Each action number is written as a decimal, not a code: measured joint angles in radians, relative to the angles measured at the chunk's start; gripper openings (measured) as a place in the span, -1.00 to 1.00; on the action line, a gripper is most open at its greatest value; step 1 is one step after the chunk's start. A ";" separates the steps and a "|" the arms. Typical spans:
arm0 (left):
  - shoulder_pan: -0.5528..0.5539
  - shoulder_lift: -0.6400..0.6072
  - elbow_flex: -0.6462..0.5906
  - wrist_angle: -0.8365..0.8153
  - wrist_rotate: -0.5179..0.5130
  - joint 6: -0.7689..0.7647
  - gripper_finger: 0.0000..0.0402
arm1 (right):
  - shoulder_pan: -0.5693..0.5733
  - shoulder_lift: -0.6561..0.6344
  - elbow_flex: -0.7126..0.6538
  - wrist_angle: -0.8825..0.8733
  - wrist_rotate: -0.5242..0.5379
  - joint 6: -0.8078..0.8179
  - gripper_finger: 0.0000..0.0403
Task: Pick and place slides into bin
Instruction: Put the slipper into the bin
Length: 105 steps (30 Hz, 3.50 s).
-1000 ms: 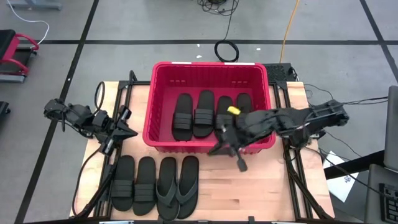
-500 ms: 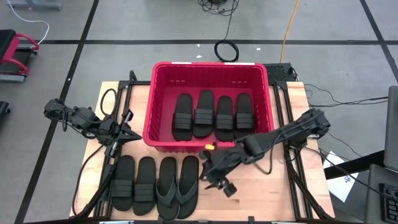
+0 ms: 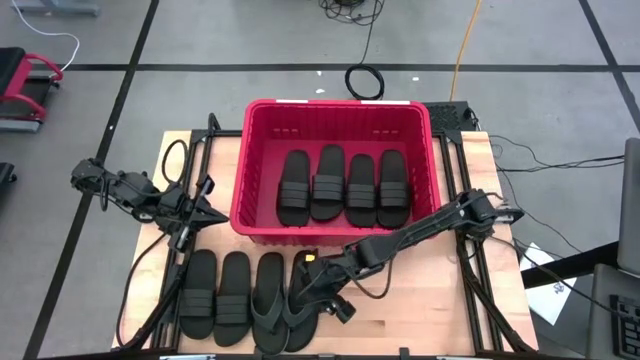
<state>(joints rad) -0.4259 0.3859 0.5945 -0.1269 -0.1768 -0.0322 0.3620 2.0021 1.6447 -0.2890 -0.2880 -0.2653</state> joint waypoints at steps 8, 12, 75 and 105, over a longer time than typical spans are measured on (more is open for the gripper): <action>0.000 0.000 0.000 0.003 -0.016 0.000 -0.92 | -0.041 0.007 0.000 -0.007 -0.057 0.055 0.10; 0.000 0.000 0.000 0.003 -0.016 -0.011 -0.98 | -0.073 0.007 0.000 -0.008 -0.025 0.068 0.10; 0.000 0.000 0.000 -0.004 -0.059 0.020 -0.87 | -0.034 -0.078 -0.174 0.152 -0.192 0.229 -0.99; 0.000 0.000 0.000 -0.013 -0.060 0.108 -0.87 | -0.022 -0.425 0.339 -0.736 0.293 0.248 -1.00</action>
<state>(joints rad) -0.4259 0.3859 0.5945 -0.1398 -0.2364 0.0753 0.3399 1.5767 1.9840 -1.0249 0.0050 -0.0173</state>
